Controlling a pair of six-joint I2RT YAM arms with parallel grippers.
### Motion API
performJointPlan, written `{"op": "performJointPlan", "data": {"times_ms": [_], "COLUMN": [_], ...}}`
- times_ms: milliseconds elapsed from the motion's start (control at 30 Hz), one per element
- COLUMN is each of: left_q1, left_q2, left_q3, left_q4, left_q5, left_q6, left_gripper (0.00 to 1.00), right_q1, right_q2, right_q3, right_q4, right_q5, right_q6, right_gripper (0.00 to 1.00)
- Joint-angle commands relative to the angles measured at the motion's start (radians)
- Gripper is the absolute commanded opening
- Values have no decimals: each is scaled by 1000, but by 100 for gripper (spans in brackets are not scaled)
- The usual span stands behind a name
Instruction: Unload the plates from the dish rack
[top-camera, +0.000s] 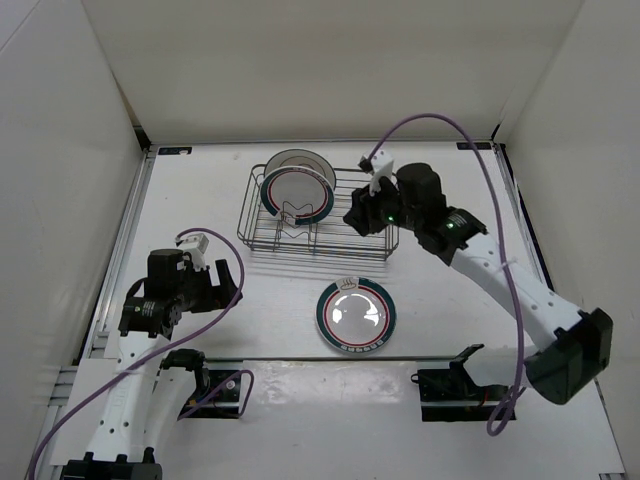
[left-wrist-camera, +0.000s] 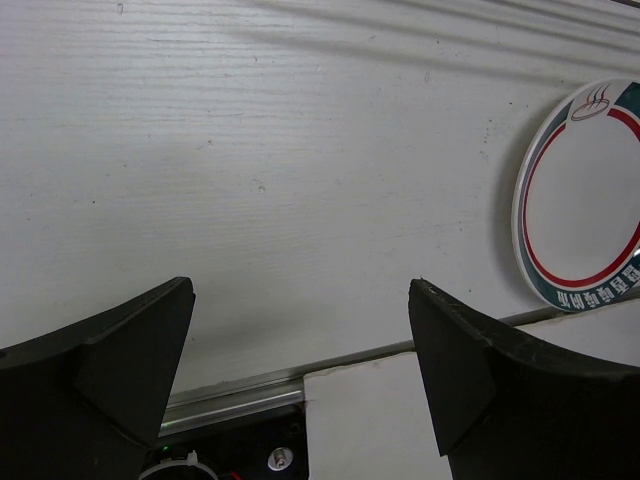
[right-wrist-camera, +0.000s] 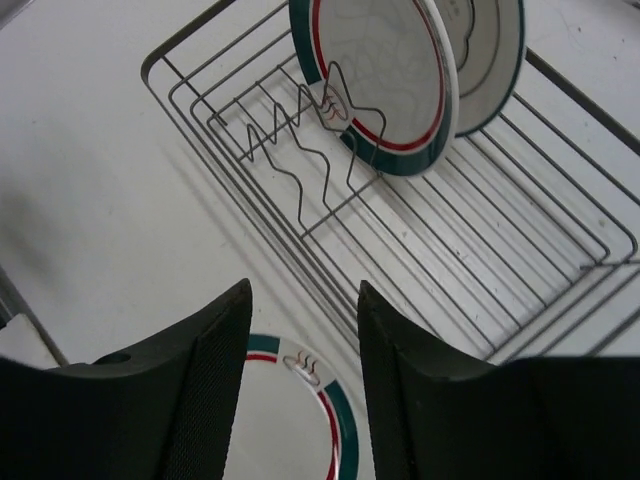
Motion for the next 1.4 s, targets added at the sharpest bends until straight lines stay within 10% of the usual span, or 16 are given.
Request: {"op": "performJointPlan", "data": {"times_ms": [0,400,1067,1367], "left_q1": [-3,-3,-3,-3], "left_q2": [0,7,30,29], "left_q3": [-6,-4,-2,-2], "left_q4": [11,-1,-4,-4], "left_q5": [12,-38,-55,-58], "left_q6": [-4,-7,-9,-9], "left_gripper": [100,100,100,100], "right_q1": [14,8,-4,-9], "right_q2": [92,563,871,859], "right_q3": [43,466,768,733], "right_q4": [196,175,98,96], "right_q5": [-68,-76,-64,-102], "right_q6": [-164,-348,-556,-573], "right_gripper": [49,48,55,31]}}
